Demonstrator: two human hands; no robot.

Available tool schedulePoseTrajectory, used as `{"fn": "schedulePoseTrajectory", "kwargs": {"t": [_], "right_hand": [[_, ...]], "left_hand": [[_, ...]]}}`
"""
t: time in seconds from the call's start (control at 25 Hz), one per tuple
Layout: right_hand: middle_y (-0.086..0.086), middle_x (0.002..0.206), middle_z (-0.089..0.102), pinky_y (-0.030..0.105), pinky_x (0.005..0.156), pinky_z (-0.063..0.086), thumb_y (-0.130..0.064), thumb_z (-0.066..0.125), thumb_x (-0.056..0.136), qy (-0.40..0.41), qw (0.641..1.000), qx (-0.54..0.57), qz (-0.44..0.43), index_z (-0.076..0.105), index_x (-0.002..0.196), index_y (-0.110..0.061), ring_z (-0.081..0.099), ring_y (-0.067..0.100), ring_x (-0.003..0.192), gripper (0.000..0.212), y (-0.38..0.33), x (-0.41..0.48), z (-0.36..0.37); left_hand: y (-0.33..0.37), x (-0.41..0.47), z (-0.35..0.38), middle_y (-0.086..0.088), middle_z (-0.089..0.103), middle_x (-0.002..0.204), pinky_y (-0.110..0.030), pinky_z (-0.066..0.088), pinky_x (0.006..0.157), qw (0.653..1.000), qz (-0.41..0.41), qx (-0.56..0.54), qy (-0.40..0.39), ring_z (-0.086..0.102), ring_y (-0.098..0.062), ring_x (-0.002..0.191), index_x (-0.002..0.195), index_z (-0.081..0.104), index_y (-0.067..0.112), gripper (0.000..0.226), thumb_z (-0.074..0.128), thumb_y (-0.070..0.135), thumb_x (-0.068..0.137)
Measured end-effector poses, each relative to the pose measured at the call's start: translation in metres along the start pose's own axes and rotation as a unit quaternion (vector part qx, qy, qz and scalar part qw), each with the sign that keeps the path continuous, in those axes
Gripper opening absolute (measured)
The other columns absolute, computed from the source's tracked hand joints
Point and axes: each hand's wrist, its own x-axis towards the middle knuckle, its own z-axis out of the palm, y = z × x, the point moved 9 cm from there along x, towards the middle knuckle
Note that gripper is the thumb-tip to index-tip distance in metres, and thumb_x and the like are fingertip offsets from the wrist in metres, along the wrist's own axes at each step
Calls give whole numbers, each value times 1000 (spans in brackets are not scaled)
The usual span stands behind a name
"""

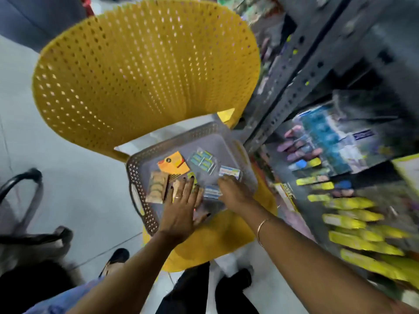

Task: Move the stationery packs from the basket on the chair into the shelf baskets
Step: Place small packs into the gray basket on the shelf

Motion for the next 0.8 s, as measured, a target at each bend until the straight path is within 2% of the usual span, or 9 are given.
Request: {"fn": "schedulePoseTrajectory", "kwargs": {"t": [0.08,0.16,0.2,0.28,0.32,0.4,0.6,0.8], "right_hand": [[14,129,48,44,92,45,-12,61,84,-23,999,-44,-9,46,118,-5,46,32,122,38,-5,12,21],[15,125,49,42,93,44,-16,69,77,-23,997,-73,-25,46,117,-4,46,32,119,47,-10,21,37],[14,119,53,40,90,46,-17,73,73,8,996,-83,-29,50,113,-4,49,31,115,48,-12,26,38],[13,106,61,35,81,50,-14,73,70,85,992,-93,-14,58,101,-6,56,29,105,36,-11,27,29],[15,109,60,37,83,49,-8,65,76,85,993,-78,-13,57,104,-5,54,31,108,29,-11,28,29],[18,121,52,42,92,44,0,51,83,46,997,-55,-26,49,114,-3,44,34,119,31,-12,28,36],[15,126,49,41,91,45,-4,50,87,75,994,-73,-7,44,121,-5,40,32,121,34,2,23,30],[17,128,47,42,94,44,-8,60,83,96,994,-53,7,42,123,-5,38,32,123,44,13,14,14]], "left_hand": [[-3,-7,18,-21,37,142,-52,18,103,1000,-2,-8,-4,33,-39,131,136,30,7,73,35,57,82],[-8,-12,35,-19,29,147,-51,15,105,1000,-8,-19,-11,24,-33,136,140,26,8,77,34,59,83],[-10,-14,42,-17,25,148,-51,13,106,1000,-10,-22,-18,19,-31,137,141,23,8,78,33,60,85],[-13,-16,51,-16,21,149,-51,11,107,999,-11,-23,-31,15,-29,138,142,18,8,77,25,63,89],[-14,-16,54,-17,22,149,-51,10,107,999,-10,-23,-36,17,-30,138,142,18,7,76,19,63,90],[-16,-18,59,-18,23,149,-50,10,108,998,-10,-26,-50,20,-32,137,142,22,4,78,13,63,92],[-15,-16,59,-16,21,148,-48,6,109,998,1,-31,-52,21,-33,136,140,31,2,80,12,63,92],[-13,-17,58,-18,27,146,-49,6,111,998,6,-16,-66,19,-31,136,139,33,1,80,8,61,93]]}}
